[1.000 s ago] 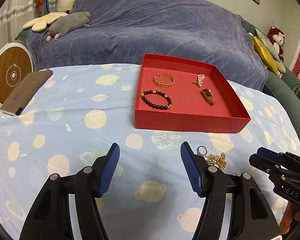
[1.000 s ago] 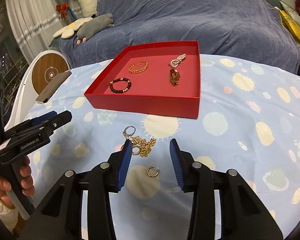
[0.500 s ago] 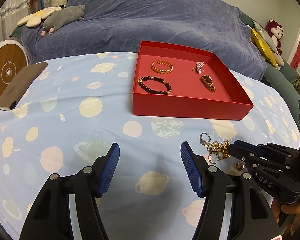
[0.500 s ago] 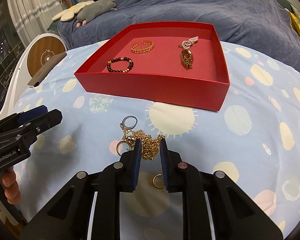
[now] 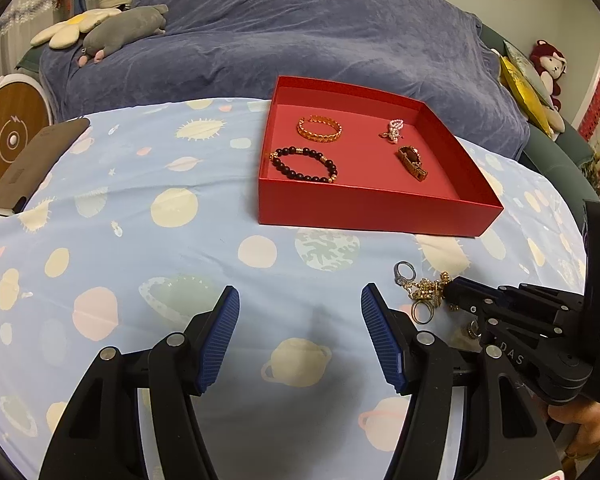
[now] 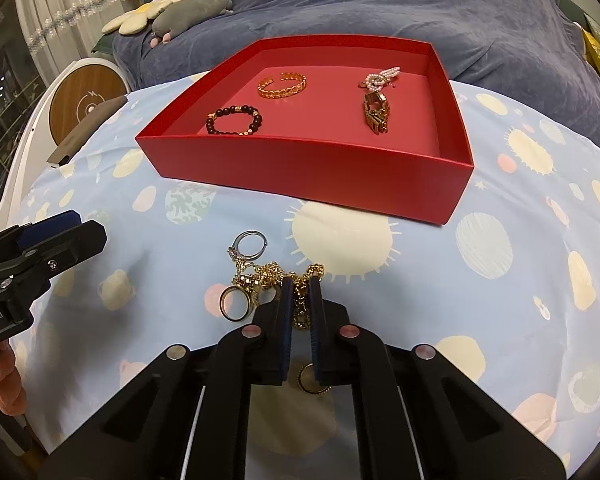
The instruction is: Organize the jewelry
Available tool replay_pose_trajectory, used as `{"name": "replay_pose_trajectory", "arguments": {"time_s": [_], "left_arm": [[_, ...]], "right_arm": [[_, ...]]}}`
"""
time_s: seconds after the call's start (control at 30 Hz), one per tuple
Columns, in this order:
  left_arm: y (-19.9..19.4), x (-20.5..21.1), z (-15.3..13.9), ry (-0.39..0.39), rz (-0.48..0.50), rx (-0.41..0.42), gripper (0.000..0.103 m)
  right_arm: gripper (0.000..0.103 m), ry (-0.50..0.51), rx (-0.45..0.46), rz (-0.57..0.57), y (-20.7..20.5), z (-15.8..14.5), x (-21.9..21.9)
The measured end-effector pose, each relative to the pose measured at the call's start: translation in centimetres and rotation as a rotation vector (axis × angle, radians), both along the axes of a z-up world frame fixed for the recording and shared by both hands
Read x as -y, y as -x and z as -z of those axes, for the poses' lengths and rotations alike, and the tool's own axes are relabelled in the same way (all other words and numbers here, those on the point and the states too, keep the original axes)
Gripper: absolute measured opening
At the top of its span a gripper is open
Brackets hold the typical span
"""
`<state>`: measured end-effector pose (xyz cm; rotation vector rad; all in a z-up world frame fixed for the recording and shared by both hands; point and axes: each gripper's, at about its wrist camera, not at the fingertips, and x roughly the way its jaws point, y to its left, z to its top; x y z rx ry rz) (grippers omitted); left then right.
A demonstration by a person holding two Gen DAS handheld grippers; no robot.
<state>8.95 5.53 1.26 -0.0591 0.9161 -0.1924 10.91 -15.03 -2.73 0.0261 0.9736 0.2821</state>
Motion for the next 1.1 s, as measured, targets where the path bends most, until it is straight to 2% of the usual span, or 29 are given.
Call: {"name": "replay_pose_trajectory", "arguments": {"time_s": [0.1, 0.37, 0.47, 0.57, 0.9, 0.97, 1.1], "left_arm": [[-0.1, 0.1, 0.1, 0.004, 0.002, -0.003, 0.061], [-0.2, 0.9, 0.3, 0.007, 0.019, -0.011, 0.061], [-0.1, 1.5, 0.5, 0.036, 0.044, -0.025, 0.061], [0.1, 2.5, 0.7, 0.056, 0.076, -0.030, 0.061], [0.3, 6.7, 2.5, 0.008, 0.173, -0.025, 0.060], [0.0, 7.4, 3.0, -0.003, 0.181, -0.028, 0.058], [-0.3, 8.7, 3.8, -0.029, 0.207, -0.018, 0.041]], "right_arm": [[0.004, -0.033, 0.000, 0.030, 0.1, -0.8, 1.1], [0.004, -0.098, 0.071, 0.081, 1.4, -4.4, 4.2], [0.004, -0.113, 0.088, 0.096, 1.8, -5.3, 5.1], [0.004, -0.120, 0.088, 0.105, 1.9, -5.5, 5.4], [0.004, -0.104, 0.066, 0.070, 2.3, -4.8, 4.0], [0.004, -0.104, 0.062, 0.069, 2.3, -4.7, 3.9], [0.004, -0.106, 0.058, 0.068, 2.3, -4.6, 3.9]]}}
